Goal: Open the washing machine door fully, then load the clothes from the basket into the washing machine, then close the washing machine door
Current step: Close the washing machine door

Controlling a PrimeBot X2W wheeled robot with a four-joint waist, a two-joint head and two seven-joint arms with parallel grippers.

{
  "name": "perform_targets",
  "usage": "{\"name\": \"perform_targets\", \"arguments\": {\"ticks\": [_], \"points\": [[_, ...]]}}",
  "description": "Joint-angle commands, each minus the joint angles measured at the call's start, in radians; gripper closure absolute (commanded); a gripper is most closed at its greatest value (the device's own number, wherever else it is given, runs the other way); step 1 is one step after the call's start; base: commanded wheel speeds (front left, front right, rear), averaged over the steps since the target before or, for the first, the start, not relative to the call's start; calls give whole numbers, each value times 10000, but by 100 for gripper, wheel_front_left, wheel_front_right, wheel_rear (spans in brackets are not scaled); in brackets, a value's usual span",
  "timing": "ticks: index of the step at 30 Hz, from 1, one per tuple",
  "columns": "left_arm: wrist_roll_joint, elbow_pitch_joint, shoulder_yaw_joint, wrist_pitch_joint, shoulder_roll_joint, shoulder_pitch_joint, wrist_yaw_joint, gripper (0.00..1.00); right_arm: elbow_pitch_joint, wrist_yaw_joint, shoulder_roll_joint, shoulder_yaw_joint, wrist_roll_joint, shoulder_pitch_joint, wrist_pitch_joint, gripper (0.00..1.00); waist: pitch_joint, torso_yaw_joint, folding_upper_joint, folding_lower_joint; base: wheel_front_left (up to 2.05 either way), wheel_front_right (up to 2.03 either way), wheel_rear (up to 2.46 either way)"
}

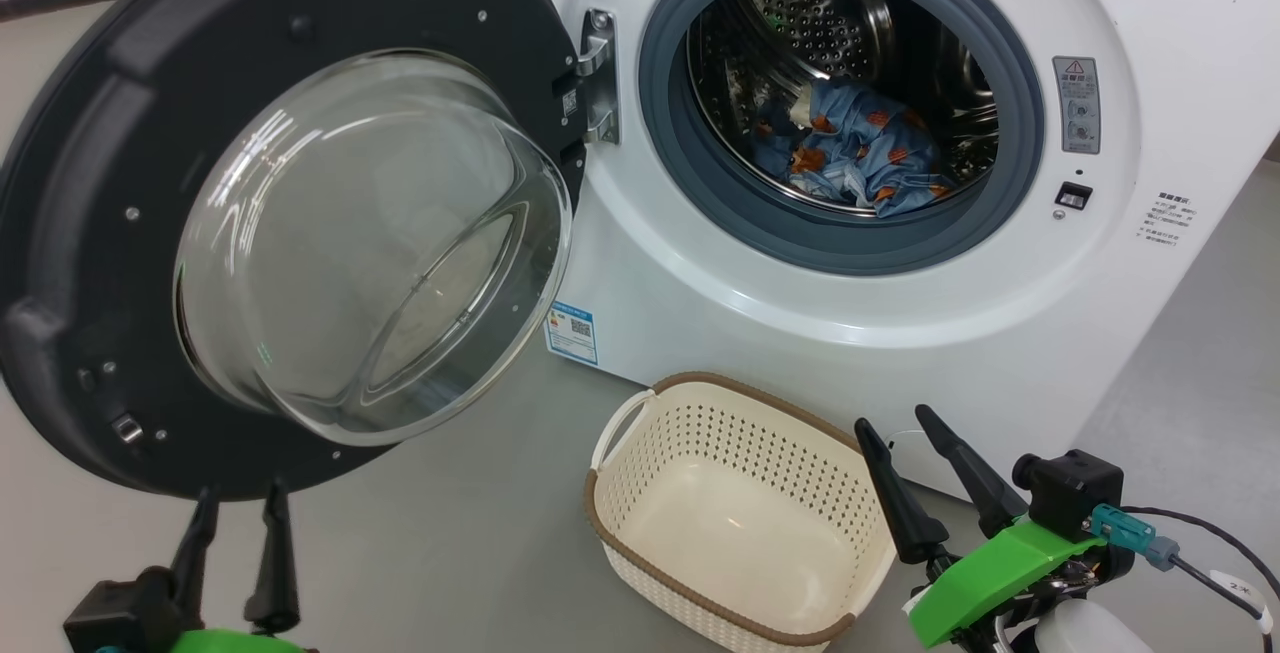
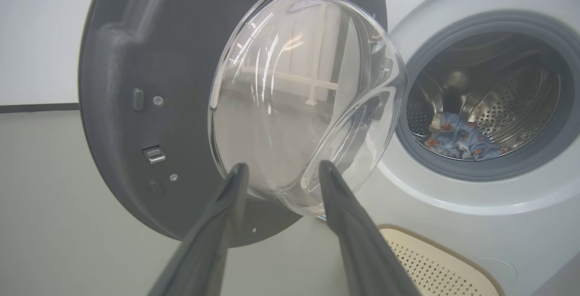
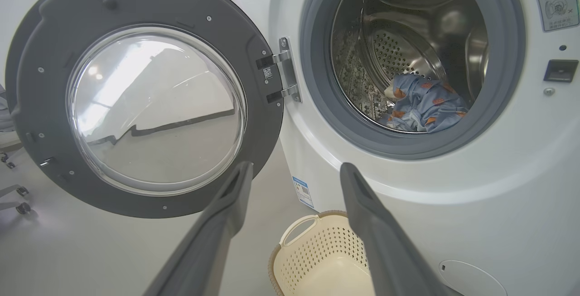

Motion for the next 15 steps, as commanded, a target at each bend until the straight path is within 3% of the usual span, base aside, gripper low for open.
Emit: {"name": "perform_targets", "arguments": {"ticks": [1,2,9,15], "points": [[-120,-295,340,-62,294,-276,48,82,-219,46,-33,85,34,-201,-80,0,-10,-8,-1,0,0,0,0],[-124,-357,350,-61,365,-328,18,100,-227,46,-23,81,36,-179,-80,0,-22,-16,-1,0,0,0,0],[-359,-1208,641,-2,755,-722,-186,100,-248,46,-6,68,38,-117,-80,0,-50,-89,-1,0,0,0,0],[-233,-2499,1035,377,1778,-1644,-388,100,-263,46,-49,68,52,-81,-80,0,-53,-196,-1,0,0,0,0]]}}
